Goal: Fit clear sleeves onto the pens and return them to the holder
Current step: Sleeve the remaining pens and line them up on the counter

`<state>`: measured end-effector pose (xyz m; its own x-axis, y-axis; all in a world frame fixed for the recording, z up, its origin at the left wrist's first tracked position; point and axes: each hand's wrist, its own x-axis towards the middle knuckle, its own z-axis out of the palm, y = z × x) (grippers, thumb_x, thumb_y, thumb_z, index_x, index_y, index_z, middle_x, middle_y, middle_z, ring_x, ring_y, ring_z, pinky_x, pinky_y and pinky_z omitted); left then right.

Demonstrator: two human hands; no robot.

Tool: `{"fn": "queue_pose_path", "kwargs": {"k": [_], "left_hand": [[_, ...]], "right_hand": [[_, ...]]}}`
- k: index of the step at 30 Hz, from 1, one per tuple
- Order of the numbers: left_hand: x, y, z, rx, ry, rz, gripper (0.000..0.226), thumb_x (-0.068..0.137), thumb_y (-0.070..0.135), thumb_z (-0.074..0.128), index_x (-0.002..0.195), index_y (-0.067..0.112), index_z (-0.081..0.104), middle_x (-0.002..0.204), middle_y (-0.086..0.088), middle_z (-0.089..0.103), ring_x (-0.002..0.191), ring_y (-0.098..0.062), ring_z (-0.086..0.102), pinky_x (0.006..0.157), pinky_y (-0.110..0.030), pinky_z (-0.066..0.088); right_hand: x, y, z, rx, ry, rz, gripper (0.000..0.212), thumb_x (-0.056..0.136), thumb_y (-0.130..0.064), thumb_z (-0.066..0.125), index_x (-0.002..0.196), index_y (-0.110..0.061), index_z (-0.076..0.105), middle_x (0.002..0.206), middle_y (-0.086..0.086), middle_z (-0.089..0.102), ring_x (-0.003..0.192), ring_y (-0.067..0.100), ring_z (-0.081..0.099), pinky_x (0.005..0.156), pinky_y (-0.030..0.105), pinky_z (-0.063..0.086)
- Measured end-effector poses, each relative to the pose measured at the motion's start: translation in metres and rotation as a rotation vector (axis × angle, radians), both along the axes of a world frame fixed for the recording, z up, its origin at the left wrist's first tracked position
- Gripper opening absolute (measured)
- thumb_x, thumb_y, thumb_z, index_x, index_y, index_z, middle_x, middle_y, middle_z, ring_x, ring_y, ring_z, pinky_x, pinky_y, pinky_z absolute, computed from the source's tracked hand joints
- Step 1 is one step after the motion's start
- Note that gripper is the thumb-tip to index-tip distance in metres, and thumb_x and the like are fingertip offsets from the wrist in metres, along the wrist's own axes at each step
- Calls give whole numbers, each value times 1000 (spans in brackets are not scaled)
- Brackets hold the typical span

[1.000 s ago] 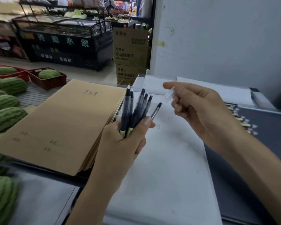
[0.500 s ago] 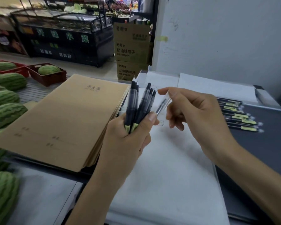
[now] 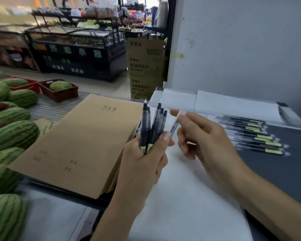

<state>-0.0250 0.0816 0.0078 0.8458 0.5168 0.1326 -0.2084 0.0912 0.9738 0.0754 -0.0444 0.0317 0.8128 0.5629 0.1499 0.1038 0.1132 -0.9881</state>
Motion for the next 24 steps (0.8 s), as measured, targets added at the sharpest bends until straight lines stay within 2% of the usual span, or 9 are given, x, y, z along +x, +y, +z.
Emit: {"fn": "queue_pose_path", "kwargs": {"k": [2, 7, 10, 12, 14, 16, 19, 22, 24], "left_hand": [[-1, 1, 0, -55, -12, -13, 35, 90, 45, 68, 83, 10, 73, 48, -3, 41, 36, -12, 28, 42, -18, 25], [0, -1, 0, 12, -6, -25, 32, 98, 40, 66, 81, 14, 72, 51, -10, 46, 35, -12, 32, 37, -17, 26], [2, 1, -1, -93, -9, 22, 36, 93, 46, 67, 79, 14, 69, 57, -13, 54, 32, -15, 33, 37, -17, 26], [1, 4, -3, -171, -31, 64, 38, 88, 50, 68, 79, 13, 70, 60, -11, 56, 29, -13, 33, 37, -16, 26], [-1, 6, -4, -199, -74, 85, 35, 87, 46, 69, 82, 12, 72, 60, -8, 52, 29, -11, 31, 38, -16, 25], [-1, 7, -4, -207, -102, 100, 31, 90, 43, 68, 86, 13, 74, 60, -4, 45, 31, -11, 28, 40, -17, 23], [-1, 8, -2, -268, -112, 102, 35, 90, 45, 66, 89, 10, 71, 60, -4, 31, 35, -12, 22, 42, -22, 14], [-2, 7, 1, -333, -120, 137, 40, 90, 46, 66, 97, 6, 65, 57, 0, 28, 34, -10, 20, 41, -19, 12], [-2, 7, 1, -380, -123, 161, 33, 96, 41, 64, 100, 9, 59, 56, 1, 28, 32, -9, 20, 39, -17, 13]], "right_hand": [[2, 1, -2, 11, 36, 65, 41, 95, -42, 72, 113, -5, 74, 74, 6, 53, 65, 21, 46, 51, 25, 39], [5, -1, -11, -94, 1, 53, 46, 90, -50, 77, 90, -4, 74, 80, 6, 61, 71, 20, 53, 60, 30, 43], [5, 0, -7, 50, 80, 9, 30, 94, -41, 73, 91, -13, 80, 90, 9, 73, 88, 21, 71, 74, 26, 56], [11, -2, 0, 187, 196, -31, 27, 96, -36, 67, 87, -13, 78, 93, 15, 75, 99, 30, 77, 82, 32, 62], [19, -7, 8, 267, 277, -88, 29, 104, -29, 57, 91, -8, 70, 86, 17, 74, 93, 37, 78, 79, 40, 64], [26, -11, 13, 271, 263, -115, 24, 110, -26, 49, 97, -10, 62, 72, 9, 64, 72, 30, 73, 67, 38, 62], [29, -16, 11, 8, -49, -204, 20, 108, -34, 56, 93, -25, 65, 65, -6, 41, 55, 15, 38, 49, 26, 38], [27, -13, -1, -305, -506, -272, 9, 101, -31, 67, 91, -31, 67, 57, -11, 40, 50, 5, 34, 45, 16, 31], [21, -8, -9, -411, -607, -249, 5, 98, -29, 70, 95, -34, 69, 56, -8, 45, 50, 7, 39, 47, 17, 32]]}}
